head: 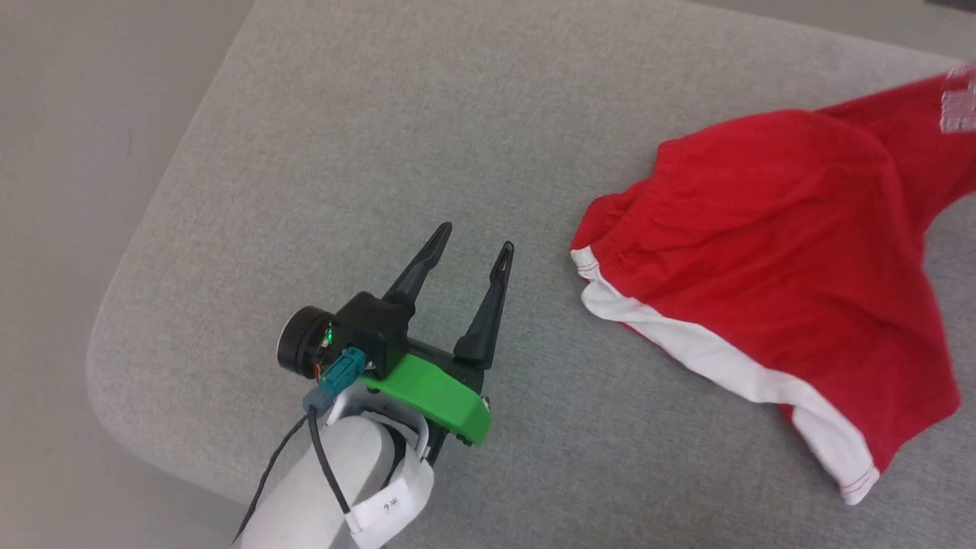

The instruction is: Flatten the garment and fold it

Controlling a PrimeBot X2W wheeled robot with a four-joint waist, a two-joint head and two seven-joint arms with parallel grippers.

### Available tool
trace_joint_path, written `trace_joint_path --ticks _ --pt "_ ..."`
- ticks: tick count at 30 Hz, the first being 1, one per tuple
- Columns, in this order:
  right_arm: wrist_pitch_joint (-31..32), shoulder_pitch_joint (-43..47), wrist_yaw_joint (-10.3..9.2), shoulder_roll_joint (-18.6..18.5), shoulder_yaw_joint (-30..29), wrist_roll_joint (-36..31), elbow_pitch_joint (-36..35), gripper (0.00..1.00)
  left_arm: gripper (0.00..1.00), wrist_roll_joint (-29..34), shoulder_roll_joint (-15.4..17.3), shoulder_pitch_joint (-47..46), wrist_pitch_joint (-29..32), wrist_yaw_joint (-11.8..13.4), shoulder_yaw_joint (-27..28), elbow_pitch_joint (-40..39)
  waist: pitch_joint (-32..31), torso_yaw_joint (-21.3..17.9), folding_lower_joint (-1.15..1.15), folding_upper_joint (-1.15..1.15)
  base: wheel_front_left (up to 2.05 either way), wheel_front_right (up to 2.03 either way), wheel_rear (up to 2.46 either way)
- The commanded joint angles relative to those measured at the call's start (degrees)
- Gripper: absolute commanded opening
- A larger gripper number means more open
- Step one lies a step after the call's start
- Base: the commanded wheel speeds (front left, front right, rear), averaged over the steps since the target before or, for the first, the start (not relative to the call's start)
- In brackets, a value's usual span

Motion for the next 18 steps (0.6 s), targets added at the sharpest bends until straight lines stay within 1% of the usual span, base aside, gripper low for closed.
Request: trace_joint_path --ticks 1,2,3,4,8,11,15,18 --pt "-1.9 -2.2 -0.10 -0.1 0.6 -1.1 1.6 0.00 1.00 -0.5 0.0 -0.8 -0.4 -0.1 0.0 0.0 1.0 0.9 0.00 0.00 0.00 0.00 0.00" --pt "-2.3 -2.8 -0.10 0.2 1.4 -1.2 2.8 0.00 1.00 -0.5 0.1 -0.8 -0.4 -0.1 0.0 0.1 1.0 0.9 0.00 0.00 0.00 0.00 0.00" --pt "-2.3 -3.5 -0.10 0.6 2.3 -1.0 4.4 0.42 1.00 -0.5 0.1 -0.8 -0.4 -0.1 0.1 0.1 1.0 0.9 0.00 0.00 0.00 0.00 0.00" --pt "-2.4 -4.0 -0.10 0.9 3.1 -0.8 5.4 1.00 1.00 -0.6 0.1 -0.9 -0.4 0.0 0.1 0.1 1.0 0.8 0.00 0.00 0.00 0.00 0.00" --pt "-4.4 -5.1 -0.10 2.4 5.8 1.0 8.7 1.00 1.00 -0.9 0.3 -0.9 -0.3 0.3 0.4 0.6 -0.4 -0.1 0.00 0.00 0.00 0.00 0.00" --pt "-7.2 -4.8 -0.10 3.5 7.2 3.9 10.6 1.00 1.00 -1.4 0.5 -0.9 -0.2 0.4 0.8 1.2 -2.4 -1.5 0.00 0.00 0.00 0.00 0.00" --pt "-13.2 -3.0 -0.10 4.1 10.6 8.1 8.5 1.00 1.00 -2.8 1.0 -0.6 0.6 0.6 1.8 2.0 -5.8 -3.7 0.00 0.00 0.00 0.00 0.00" --pt "-16.9 -0.9 -0.10 4.4 11.4 12.0 6.0 1.00 1.00 -3.6 1.7 -0.4 1.3 0.7 2.5 2.3 -8.1 -5.4 0.00 0.00 0.00 0.00 0.00"
